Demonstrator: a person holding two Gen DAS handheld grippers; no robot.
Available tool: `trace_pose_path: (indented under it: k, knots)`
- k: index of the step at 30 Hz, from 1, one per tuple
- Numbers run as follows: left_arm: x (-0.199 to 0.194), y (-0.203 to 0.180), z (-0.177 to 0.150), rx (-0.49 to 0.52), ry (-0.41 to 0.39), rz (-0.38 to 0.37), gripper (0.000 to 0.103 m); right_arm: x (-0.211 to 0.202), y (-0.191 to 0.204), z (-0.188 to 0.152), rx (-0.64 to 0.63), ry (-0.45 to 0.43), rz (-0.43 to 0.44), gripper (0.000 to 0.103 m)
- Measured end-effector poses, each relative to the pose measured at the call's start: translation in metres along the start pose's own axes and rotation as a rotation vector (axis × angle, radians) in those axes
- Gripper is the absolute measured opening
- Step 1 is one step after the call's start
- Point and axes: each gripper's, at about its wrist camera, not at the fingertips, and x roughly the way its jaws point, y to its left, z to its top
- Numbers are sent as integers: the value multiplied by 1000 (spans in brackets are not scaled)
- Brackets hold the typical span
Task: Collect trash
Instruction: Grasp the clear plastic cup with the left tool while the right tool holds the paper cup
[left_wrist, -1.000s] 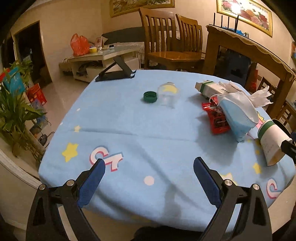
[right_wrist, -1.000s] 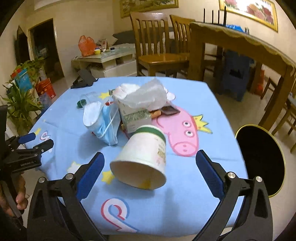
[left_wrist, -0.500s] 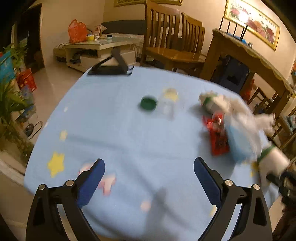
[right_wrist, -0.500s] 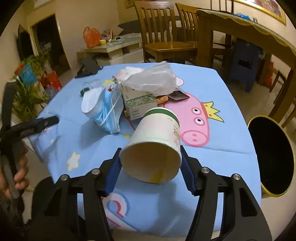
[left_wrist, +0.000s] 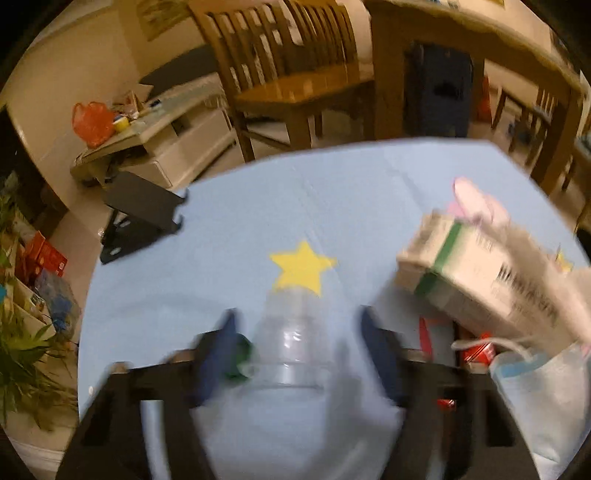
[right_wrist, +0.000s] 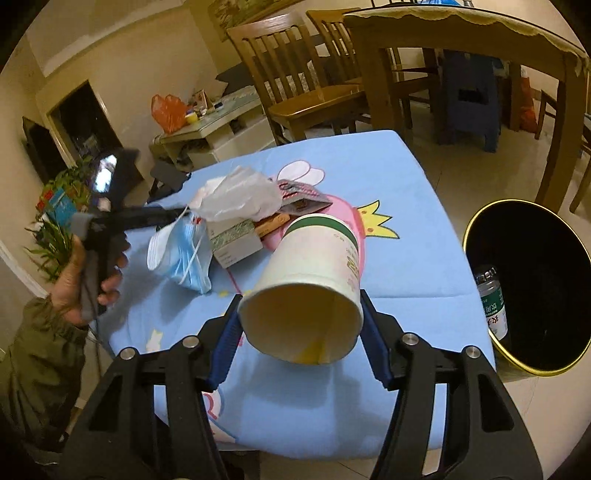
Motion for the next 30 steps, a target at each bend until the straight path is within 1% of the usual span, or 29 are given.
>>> trace_pose_path:
  k: [1, 2, 5, 7, 8, 9, 12, 15, 16, 17, 18, 19, 23, 24, 27, 28, 30]
  knots:
    - [4, -2, -3, 6, 4, 8, 47, -2, 0, 1, 1, -4, 3, 59]
    - [2, -2, -6, 7, -13, 15, 47, -4, 0, 3, 0, -10, 6, 59]
    - [-10, 4, -17, -28, -28, 9, 46, -10, 5, 4, -11, -26, 16, 59]
    - [-27, 16, -27, -96, -61, -48, 46, -14, 9, 5, -21, -41, 18, 59]
    - [-38, 22, -32, -131, -80, -76, 46, -18, 10, 5, -30, -53, 16, 59]
    - [-49, 24, -38, -154, -97, -84, 46, -21, 12, 5, -33, -61, 15, 59]
    - [-84, 27, -51, -184, -146, -83, 47, -33, 12, 6, -39, -93, 14, 59]
    - [-127, 22, -59, -208, -207, -106, 47, -45, 10, 7, -42, -119, 2, 59]
    - [-142, 18, -60, -217, -233, -124, 47, -47, 8, 6, -38, -120, -1, 59]
    - [-157, 13, -61, -229, -257, -157, 47, -47, 6, 6, -34, -118, -2, 59]
    - [-168, 6, -61, -228, -272, -190, 47, -48, 2, 5, -23, -111, -3, 59]
    - [-175, -3, -59, -218, -278, -206, 47, -47, -3, 3, -7, -101, -1, 59]
    - [-195, -60, -52, -127, -290, -284, 47, -55, -26, -1, 54, -95, 6, 59]
    - [-196, -78, -49, -99, -283, -313, 47, -62, -33, -1, 66, -110, 3, 59]
    - [-192, -121, -42, -38, -257, -364, 47, -91, -56, -2, 109, -178, -21, 59]
    - [-191, -143, -39, -2, -254, -373, 47, -100, -66, -1, 125, -201, -31, 59]
    - [-187, -173, -33, 47, -252, -381, 47, -123, -91, -1, 165, -255, -75, 59]
